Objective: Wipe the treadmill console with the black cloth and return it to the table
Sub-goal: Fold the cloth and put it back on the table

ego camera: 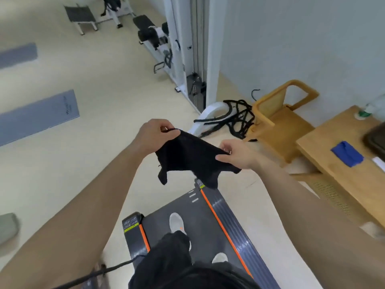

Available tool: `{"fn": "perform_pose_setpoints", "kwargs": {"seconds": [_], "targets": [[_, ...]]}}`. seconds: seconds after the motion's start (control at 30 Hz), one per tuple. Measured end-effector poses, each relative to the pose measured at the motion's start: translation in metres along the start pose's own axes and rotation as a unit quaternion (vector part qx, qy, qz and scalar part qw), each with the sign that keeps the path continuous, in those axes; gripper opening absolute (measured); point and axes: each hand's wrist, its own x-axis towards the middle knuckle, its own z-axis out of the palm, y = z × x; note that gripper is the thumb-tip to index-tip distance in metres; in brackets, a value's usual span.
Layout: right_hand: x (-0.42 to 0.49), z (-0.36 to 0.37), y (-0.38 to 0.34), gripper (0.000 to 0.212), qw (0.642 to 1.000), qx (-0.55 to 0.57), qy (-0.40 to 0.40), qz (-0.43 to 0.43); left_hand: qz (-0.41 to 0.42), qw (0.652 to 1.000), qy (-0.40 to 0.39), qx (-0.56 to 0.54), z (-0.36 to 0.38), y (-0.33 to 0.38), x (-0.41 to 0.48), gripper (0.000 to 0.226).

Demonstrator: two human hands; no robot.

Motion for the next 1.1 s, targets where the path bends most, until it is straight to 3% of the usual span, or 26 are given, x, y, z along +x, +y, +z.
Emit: {"fn": "perform_pose_setpoints", "kwargs": {"seconds": [0.1, 0.2, 0.27, 0.37, 0.47, 0.63, 0.87, 1.1], "targets": [[0.064, 0.012, -0.024, 0.012, 0.999, -0.006, -0.032, 0.004, -0.032, 0.998, 0.056, 0.016, -0.035, -0.049, 0.029, 0.013], [0.130, 0.027, -0.059, 0.030, 0.999, -0.022, 0.001, 0.050, -0.056, 0.992, 0.105, 0.041, -0.067, -0.095, 0.069, 0.016], [0.172, 0.040, -0.085, 0.043, 0.994, 0.055, 0.024, 0.093, -0.083, 0.989, 0.114, 0.046, -0.088, -0.123, 0.096, 0.019], [0.226, 0.060, -0.130, 0.046, 0.977, 0.188, 0.025, 0.100, -0.134, 0.988, 0.078, -0.019, -0.110, -0.154, 0.137, 0.026], [0.274, 0.075, -0.173, 0.044, 0.952, 0.293, -0.030, 0.082, -0.141, 0.980, 0.027, -0.137, -0.120, -0.164, 0.179, 0.026], [0.348, 0.093, -0.204, 0.030, 0.944, 0.317, -0.068, 0.065, -0.160, 0.937, -0.040, -0.308, -0.130, -0.167, 0.248, 0.022], [0.484, 0.085, -0.174, 0.021, 0.949, 0.312, -0.040, 0.022, -0.136, 0.946, -0.037, -0.293, -0.121, -0.205, 0.389, 0.026], [0.622, 0.051, -0.081, 0.027, 0.953, 0.293, 0.056, 0.046, -0.059, 0.958, -0.146, -0.240, -0.051, -0.219, 0.565, 0.031]]}}
